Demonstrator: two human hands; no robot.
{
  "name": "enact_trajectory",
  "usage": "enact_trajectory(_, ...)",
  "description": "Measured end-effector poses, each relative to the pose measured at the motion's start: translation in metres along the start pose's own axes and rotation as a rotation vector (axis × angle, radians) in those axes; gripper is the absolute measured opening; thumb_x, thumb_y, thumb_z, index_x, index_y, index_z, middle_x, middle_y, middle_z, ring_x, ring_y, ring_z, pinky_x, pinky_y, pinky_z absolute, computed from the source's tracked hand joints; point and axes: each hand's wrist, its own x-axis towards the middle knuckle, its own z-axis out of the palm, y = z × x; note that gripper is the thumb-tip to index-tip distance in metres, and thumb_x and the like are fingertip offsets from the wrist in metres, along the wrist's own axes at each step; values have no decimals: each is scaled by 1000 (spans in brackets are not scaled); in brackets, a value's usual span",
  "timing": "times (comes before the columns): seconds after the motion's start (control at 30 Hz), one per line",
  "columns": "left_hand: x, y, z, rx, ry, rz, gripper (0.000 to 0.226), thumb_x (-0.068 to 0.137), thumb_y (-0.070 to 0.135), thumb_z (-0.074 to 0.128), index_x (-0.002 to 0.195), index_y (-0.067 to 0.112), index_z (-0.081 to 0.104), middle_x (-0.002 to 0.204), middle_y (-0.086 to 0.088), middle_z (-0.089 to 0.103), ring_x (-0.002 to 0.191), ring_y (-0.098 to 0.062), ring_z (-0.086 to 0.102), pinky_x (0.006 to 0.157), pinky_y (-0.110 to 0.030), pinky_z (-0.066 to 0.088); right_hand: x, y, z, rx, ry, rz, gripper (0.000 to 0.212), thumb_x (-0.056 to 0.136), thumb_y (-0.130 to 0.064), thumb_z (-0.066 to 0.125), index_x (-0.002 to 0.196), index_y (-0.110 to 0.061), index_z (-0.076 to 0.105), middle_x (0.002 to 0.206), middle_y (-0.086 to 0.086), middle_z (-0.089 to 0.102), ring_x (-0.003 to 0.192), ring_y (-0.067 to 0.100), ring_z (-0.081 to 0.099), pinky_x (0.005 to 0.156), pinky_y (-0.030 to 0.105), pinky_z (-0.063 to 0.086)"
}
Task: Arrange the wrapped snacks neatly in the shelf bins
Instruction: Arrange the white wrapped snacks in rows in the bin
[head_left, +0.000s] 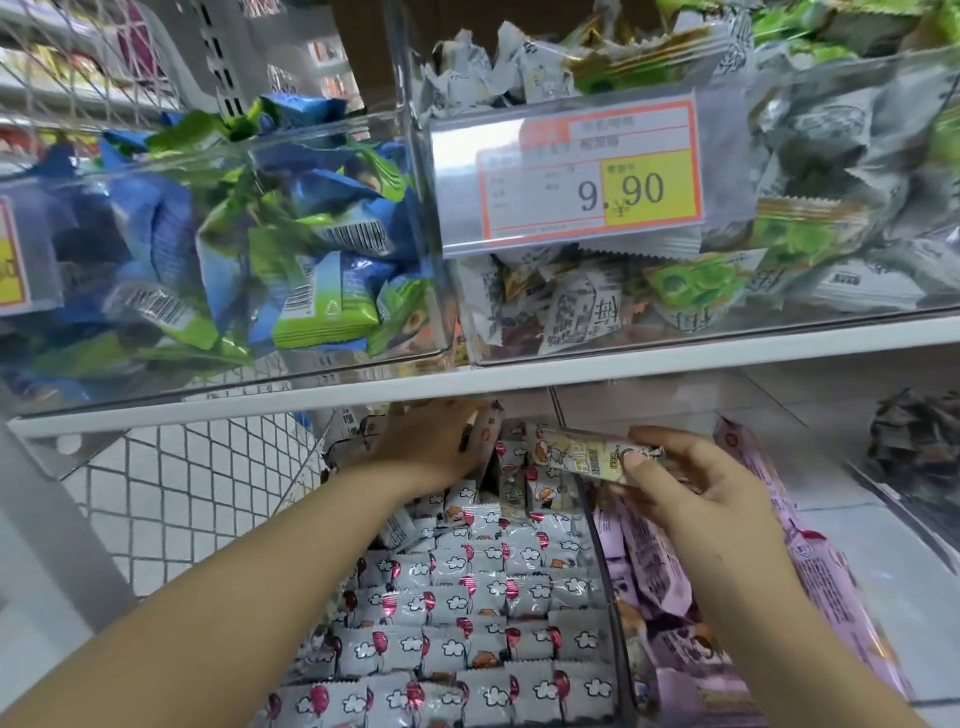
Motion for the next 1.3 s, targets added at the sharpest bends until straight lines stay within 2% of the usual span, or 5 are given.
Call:
enact_trajectory(0.3, 21, 18, 20, -49, 177, -179, 43, 91, 55, 40, 117, 23, 50, 99, 5, 63, 102, -19, 58, 106, -44, 25, 1, -3, 4, -32, -8, 15, 13, 86, -14, 64, 89, -26, 64, 67, -4, 71, 75, 29, 68, 86, 47, 53)
enact_trajectory(0.43, -4, 23, -7, -347, 186, -61, 34, 91, 40, 50, 115, 15, 52, 108, 0, 60, 101, -19, 57, 92, -31, 42, -1, -5, 2, -1, 14, 14, 16, 86, -12, 63, 92, -26, 65, 66, 7, 65, 83, 58, 55, 81, 69, 43)
enact_trajectory(0.67, -79, 7, -49, -304, 58, 176, 38, 90, 22, 53, 124, 37, 49, 89, 12, 59, 63, -4, 52, 56, -24, 45, -10, -6, -2, -23, -27, -41, 15, 86, -15, 65, 90, -29, 67, 95, 7, 68, 88, 27, 67, 90, 47, 52)
enact_trajectory(0.9, -134, -21, -57, -136, -109, 336, 46, 74, 6, 55, 111, 33, 59, 112, 12, 57, 105, -9, 51, 100, -31, 33, -21, -10, -5, -96, -12, -41, 17, 86, -17, 64, 87, -34, 67, 99, 1, 68, 96, 21, 64, 94, 44, 49)
enact_trajectory(1.3, -113, -7, -69, -236, -188, 110, 41, 88, 6, 44, 114, 33, 61, 115, 16, 61, 92, 7, 57, 84, -21, 49, -26, -12, 0, -126, -37, -21, 16, 87, -17, 63, 94, -31, 65, 89, -2, 67, 73, 25, 56, 83, 54, 50)
